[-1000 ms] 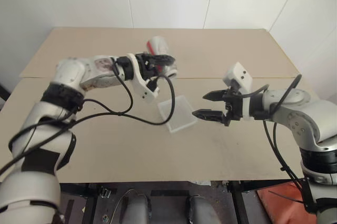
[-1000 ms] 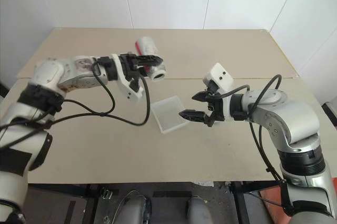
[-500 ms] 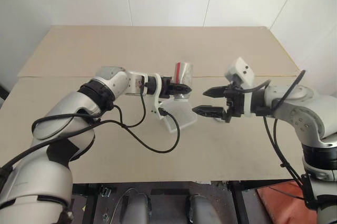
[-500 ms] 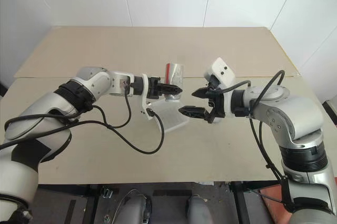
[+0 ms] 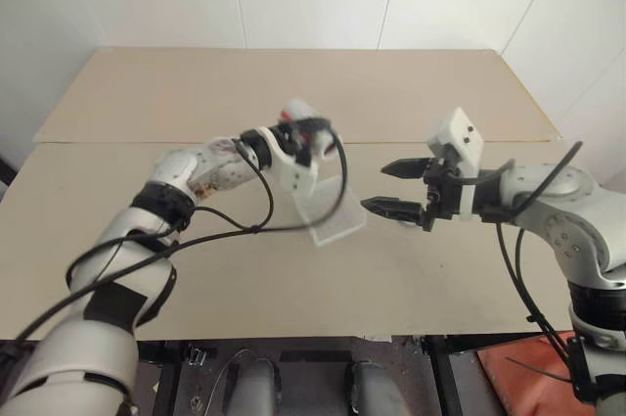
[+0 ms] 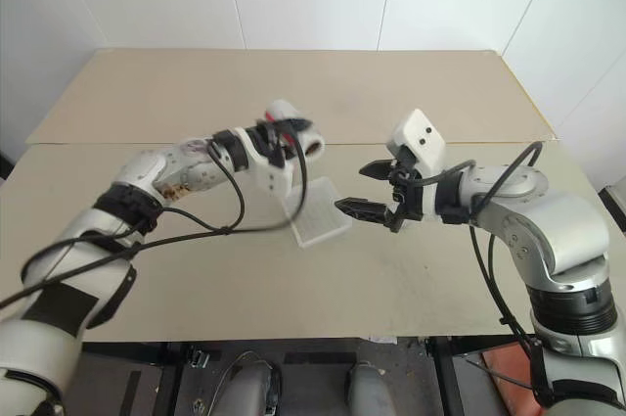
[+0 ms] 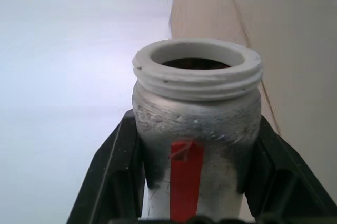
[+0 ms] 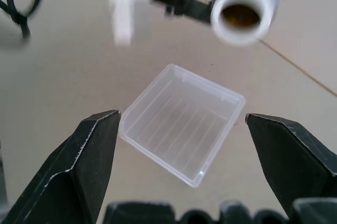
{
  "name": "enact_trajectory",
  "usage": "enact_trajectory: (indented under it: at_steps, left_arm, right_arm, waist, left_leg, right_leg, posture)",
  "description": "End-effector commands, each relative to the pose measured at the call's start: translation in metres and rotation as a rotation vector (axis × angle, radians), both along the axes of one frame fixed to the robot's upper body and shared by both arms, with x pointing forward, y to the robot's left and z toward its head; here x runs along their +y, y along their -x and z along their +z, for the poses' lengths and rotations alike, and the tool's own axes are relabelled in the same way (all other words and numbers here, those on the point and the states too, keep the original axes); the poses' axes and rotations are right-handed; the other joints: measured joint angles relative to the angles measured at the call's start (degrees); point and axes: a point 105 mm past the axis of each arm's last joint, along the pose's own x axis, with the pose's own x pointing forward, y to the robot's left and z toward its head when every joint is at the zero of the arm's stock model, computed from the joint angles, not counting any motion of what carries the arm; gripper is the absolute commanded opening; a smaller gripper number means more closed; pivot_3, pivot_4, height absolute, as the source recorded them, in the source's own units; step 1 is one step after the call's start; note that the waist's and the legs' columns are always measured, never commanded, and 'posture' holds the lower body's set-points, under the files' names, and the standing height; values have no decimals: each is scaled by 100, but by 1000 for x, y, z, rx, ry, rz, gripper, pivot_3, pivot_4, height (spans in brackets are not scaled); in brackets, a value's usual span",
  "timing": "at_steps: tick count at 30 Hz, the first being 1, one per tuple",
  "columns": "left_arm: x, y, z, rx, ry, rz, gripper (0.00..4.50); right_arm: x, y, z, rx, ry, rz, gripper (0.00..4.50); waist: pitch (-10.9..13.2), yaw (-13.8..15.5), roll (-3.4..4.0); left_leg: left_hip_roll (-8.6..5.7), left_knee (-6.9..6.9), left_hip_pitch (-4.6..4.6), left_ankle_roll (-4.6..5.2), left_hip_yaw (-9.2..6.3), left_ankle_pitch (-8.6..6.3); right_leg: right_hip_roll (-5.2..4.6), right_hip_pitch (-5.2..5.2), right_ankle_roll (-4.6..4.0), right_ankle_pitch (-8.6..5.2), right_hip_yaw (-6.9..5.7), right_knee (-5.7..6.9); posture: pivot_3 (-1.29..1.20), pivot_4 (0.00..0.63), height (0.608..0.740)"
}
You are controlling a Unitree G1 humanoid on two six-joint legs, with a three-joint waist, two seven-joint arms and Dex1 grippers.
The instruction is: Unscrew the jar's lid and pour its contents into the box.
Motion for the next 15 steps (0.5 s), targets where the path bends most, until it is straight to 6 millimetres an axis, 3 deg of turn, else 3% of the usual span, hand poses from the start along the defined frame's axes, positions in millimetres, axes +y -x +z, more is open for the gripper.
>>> enact_trajectory:
  at_steps: [1,3,6,10,15]
  left_arm:
    - [17,-3,34,169,384,81,2011]
    - [20,-2,33,295,597,123,2011]
    - [23,3,16,496,734,136,2011]
    - [33,9,-3,567,839,214,2011]
    - [40,15,-8,599,878,237,2011]
  right_arm:
    - [-3,5,17,-81,-21,7,4482]
    - [-2,5,15,-65,-32,9,4482]
    - [0,6,13,-56,-35,14,4482]
    - [1,7,14,-60,-43,16,4482]
    - [1,7,15,-62,-45,15,4482]
  waist:
    - [0,-10,0]
    - [0,-7,0]
    - [-1,-26,0]
    - [-1,-88,0]
    - [-1,-85,0]
  left_leg:
    - [0,2,0,0,-2,0]
    - [-2,2,1,1,-7,0]
    - [-4,10,2,1,-17,0]
    - [-5,9,24,1,-21,-1]
    - [-7,9,46,1,-29,-1]
  right_leg:
    - [1,1,0,0,-1,0]
    - [0,6,2,1,-1,2]
    - [1,14,4,2,-3,2]
    - [2,30,4,2,-1,0]
    - [2,59,4,2,-5,-7]
  posture:
    - [0,150,740]
    - [0,150,740]
    - [0,150,740]
    - [0,150,740]
    - [0,150,740]
